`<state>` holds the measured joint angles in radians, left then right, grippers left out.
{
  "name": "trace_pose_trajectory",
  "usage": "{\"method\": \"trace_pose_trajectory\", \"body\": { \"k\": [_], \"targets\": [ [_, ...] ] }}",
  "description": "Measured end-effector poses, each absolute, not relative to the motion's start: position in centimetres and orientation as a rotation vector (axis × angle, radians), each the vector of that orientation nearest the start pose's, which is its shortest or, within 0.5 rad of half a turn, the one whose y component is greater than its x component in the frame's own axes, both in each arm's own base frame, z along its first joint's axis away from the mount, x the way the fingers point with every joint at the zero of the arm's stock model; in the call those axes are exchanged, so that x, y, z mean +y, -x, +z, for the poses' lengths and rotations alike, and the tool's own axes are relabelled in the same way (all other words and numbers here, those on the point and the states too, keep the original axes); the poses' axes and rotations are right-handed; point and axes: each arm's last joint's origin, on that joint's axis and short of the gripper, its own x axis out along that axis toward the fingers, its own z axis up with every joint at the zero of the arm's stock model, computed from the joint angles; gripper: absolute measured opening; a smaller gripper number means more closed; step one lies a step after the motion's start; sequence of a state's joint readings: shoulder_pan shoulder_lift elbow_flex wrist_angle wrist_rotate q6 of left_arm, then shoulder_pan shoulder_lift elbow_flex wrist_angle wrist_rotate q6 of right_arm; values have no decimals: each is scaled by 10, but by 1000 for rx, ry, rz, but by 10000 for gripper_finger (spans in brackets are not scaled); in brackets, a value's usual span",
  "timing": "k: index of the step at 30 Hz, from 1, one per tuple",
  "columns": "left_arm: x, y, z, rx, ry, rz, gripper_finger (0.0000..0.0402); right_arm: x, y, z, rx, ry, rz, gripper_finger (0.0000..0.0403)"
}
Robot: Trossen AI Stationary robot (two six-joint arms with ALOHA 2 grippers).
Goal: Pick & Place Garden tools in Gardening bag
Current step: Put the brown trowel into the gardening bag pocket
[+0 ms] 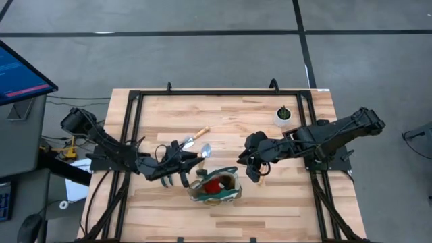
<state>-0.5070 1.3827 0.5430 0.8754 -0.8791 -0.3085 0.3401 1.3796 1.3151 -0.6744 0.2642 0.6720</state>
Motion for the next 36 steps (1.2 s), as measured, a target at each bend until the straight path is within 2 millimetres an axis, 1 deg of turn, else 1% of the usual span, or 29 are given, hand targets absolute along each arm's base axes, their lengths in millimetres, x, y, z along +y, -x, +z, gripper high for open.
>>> {"method": "trace_pose_trajectory", "body": {
  "k": [3,10,19,27,29,32,36],
  "targets": [
    [-110,-242,224,-80,294,377,51,89,-275,342,694,-425,-166,91],
    [-110,-242,224,-82,294,376,51,86,-275,342,673,-418,-217,91],
    [-114,-240,224,-79,290,361,51,82,-276,342,667,-452,-251,91],
    [-114,-240,224,-71,233,360,51,81,-277,342,664,-487,-269,91],
    [-114,-237,230,-84,231,361,51,81,-277,342,663,-494,-271,91],
    [-116,-230,247,-133,233,378,51,81,-277,342,664,-500,-274,91],
    [-122,-225,265,-166,228,387,51,80,-275,340,682,-510,-288,91]
  ]
}}
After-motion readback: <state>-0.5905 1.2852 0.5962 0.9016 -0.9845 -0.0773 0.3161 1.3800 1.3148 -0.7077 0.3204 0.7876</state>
